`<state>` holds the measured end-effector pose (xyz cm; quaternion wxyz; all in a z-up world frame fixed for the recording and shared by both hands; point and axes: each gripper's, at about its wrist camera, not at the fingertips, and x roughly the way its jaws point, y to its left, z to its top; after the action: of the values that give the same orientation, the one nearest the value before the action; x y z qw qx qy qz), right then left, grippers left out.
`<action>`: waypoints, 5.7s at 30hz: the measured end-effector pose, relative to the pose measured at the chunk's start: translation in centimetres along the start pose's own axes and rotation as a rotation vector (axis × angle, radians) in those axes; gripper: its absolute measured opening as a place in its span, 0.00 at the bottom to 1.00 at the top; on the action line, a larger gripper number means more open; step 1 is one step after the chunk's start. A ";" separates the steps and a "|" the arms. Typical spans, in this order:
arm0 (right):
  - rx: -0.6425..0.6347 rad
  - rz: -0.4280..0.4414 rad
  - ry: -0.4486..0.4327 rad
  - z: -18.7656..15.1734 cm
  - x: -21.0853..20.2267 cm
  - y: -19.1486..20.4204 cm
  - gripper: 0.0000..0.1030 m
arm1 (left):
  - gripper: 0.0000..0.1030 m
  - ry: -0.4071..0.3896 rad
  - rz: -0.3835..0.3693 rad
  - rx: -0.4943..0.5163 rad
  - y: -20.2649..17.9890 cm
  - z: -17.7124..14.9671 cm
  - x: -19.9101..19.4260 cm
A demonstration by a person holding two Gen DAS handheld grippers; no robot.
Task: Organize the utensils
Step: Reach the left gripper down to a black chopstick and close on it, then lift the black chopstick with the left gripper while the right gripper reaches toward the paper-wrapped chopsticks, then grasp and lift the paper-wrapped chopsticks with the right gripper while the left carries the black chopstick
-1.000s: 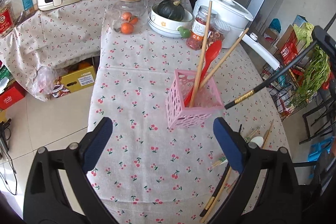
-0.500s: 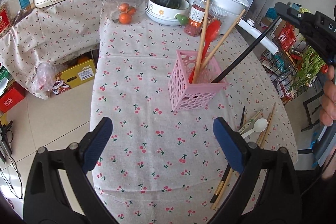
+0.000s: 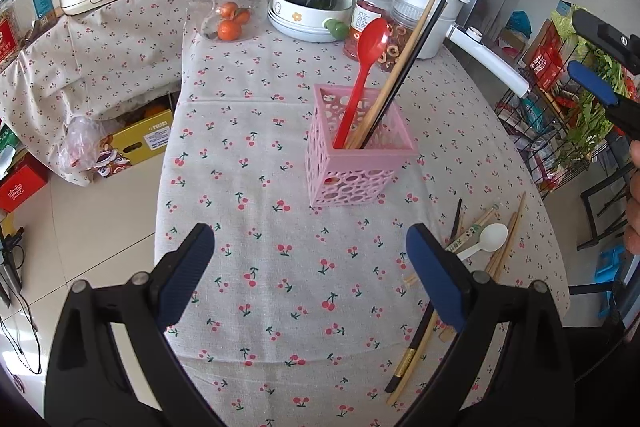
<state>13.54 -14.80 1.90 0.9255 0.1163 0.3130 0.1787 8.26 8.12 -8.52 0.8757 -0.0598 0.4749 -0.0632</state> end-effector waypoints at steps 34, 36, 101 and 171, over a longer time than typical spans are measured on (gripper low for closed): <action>-0.003 -0.369 0.387 -8.9 -3.4 -14.7 1.00 | 0.98 0.166 -0.018 0.201 -13.3 -1.2 5.6; 0.021 -0.378 0.402 -9.0 -3.3 -15.5 1.00 | 0.98 0.190 -0.004 0.229 -14.1 -1.2 6.6; 0.158 -0.086 0.577 -13.2 6.2 -14.7 0.61 | 0.06 0.008 -0.178 0.232 -9.9 0.5 0.1; -0.489 -0.096 0.657 -11.9 14.5 -2.8 0.38 | 0.06 -0.181 -0.176 0.167 -5.5 1.8 -6.1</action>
<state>17.57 -10.27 -16.07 0.7839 -0.1851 0.5454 0.2321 6.22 3.78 -1.62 0.9080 -0.0337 0.3799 -0.1735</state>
